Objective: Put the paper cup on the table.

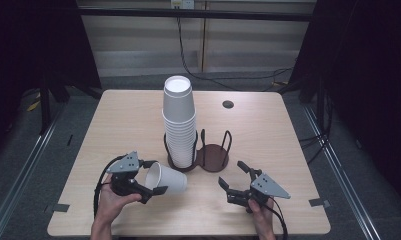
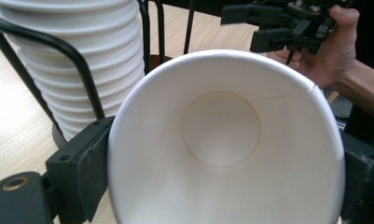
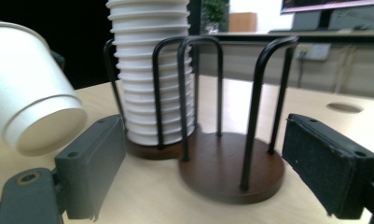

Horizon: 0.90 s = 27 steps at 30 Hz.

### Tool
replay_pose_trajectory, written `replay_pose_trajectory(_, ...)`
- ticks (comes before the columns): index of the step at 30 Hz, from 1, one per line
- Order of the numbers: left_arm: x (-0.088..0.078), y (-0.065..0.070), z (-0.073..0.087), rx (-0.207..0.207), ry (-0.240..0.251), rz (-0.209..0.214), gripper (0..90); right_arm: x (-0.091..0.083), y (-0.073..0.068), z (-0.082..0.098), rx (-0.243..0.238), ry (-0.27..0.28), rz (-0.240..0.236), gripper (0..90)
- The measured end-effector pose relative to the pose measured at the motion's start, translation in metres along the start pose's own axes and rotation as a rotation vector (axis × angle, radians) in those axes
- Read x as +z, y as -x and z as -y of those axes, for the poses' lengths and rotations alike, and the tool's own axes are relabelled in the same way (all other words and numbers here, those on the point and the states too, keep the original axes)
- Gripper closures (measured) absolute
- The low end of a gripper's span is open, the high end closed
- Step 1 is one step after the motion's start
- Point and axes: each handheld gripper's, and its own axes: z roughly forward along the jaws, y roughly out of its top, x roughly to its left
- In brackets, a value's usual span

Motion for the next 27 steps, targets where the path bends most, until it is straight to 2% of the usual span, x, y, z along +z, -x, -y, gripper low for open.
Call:
replay_pose_trajectory(4, -0.004, -0.004, 0.0, -0.014, -0.017, -0.011, 9.7, 0.0, -0.001, 0.001, -0.003, 0.008, 0.016, 12.7)
replay_pose_trajectory(6, -0.007, -0.004, -0.001, -0.017, -0.031, -0.036, 9.7, -0.001, -0.001, 0.002, -0.005, 0.015, 0.033, 12.8)
replay_pose_trajectory(8, -0.01, -0.006, -0.003, -0.021, -0.041, -0.046, 9.7, -0.001, -0.003, 0.002, -0.025, 0.024, 0.039, 12.8)
replay_pose_trajectory(9, -0.012, -0.008, -0.004, -0.018, -0.052, -0.046, 9.7, -0.002, -0.003, 0.002, -0.02, 0.031, 0.042, 12.8)
replay_pose_trajectory(11, -0.015, -0.01, -0.005, -0.016, -0.065, -0.064, 9.7, -0.004, -0.003, 0.003, -0.021, 0.056, 0.038, 12.8)
replay_pose_trajectory(12, -0.015, -0.011, -0.005, -0.027, -0.073, -0.063, 9.7, -0.006, -0.003, 0.004, -0.024, 0.072, 0.033, 12.6)
replay_pose_trajectory(14, -0.016, -0.012, -0.005, -0.016, -0.101, -0.072, 9.6, -0.006, -0.003, 0.004, -0.025, 0.073, 0.038, 12.8)
replay_pose_trajectory(18, -0.019, -0.014, -0.008, -0.018, -0.117, -0.087, 9.6, -0.006, -0.003, 0.004, -0.025, 0.073, 0.024, 12.8)
replay_pose_trajectory(22, -0.026, -0.018, -0.009, -0.039, -0.157, -0.15, 9.6, -0.006, -0.003, 0.004, -0.026, 0.075, 0.024, 12.8)
replay_pose_trajectory(27, -0.034, -0.025, -0.011, -0.064, -0.171, -0.185, 9.6, -0.006, -0.003, 0.004, -0.026, 0.074, 0.021, 12.8)
